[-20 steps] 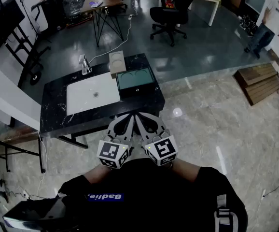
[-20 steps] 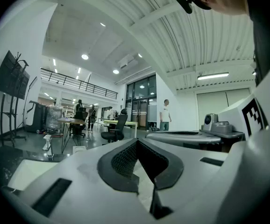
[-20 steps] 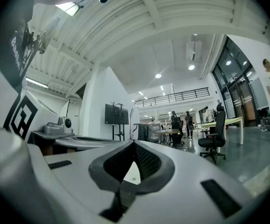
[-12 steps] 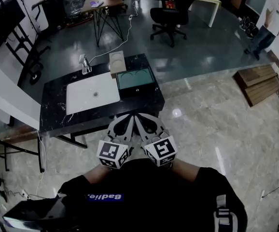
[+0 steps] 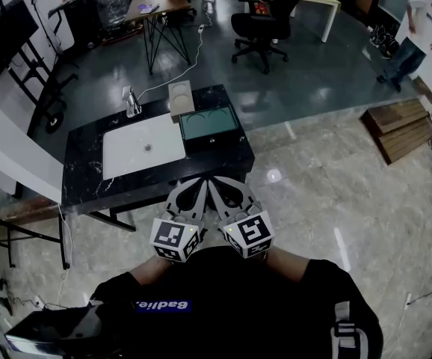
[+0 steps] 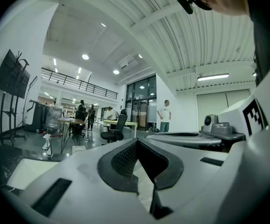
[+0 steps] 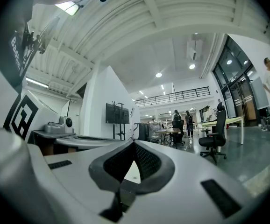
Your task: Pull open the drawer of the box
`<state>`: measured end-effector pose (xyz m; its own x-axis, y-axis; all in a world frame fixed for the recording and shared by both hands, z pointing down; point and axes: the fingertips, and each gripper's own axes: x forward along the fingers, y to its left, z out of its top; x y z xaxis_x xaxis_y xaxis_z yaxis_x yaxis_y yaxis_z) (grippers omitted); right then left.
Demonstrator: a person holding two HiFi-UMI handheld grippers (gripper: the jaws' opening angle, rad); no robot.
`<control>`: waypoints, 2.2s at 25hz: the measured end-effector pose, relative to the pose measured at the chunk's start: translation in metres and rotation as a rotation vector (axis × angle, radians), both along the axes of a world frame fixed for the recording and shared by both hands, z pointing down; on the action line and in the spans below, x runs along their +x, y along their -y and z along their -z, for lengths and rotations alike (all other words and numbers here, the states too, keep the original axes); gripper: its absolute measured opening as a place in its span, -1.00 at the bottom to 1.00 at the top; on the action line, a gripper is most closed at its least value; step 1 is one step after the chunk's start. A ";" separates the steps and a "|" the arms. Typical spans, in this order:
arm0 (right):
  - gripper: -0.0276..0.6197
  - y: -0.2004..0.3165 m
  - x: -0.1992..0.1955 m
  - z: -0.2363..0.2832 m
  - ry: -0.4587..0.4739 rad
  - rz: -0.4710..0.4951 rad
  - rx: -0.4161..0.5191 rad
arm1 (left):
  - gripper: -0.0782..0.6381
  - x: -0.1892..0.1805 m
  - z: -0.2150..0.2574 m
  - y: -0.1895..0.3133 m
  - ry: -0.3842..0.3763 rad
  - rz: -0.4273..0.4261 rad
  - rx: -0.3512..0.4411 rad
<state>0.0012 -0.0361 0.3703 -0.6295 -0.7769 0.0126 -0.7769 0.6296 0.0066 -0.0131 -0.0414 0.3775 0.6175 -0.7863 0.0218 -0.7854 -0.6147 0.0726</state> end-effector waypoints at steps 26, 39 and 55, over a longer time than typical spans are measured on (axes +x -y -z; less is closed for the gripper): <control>-0.91 0.027 0.070 -0.008 0.078 0.072 -0.036 | -0.80 0.037 -0.005 0.029 -0.025 0.164 -0.020; -0.91 0.044 0.075 -0.029 0.090 0.124 -0.090 | -0.80 0.042 -0.017 0.044 0.003 0.225 -0.044; -0.91 0.136 -0.007 -0.042 -0.010 0.027 -0.102 | -0.80 -0.047 -0.024 0.138 -0.030 0.154 -0.016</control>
<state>-0.0063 -0.1720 0.4121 -0.6496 -0.7540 0.0971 -0.7599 0.6480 -0.0514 -0.0600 -0.1790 0.4019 0.4901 -0.8715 0.0180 -0.8676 -0.4858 0.1064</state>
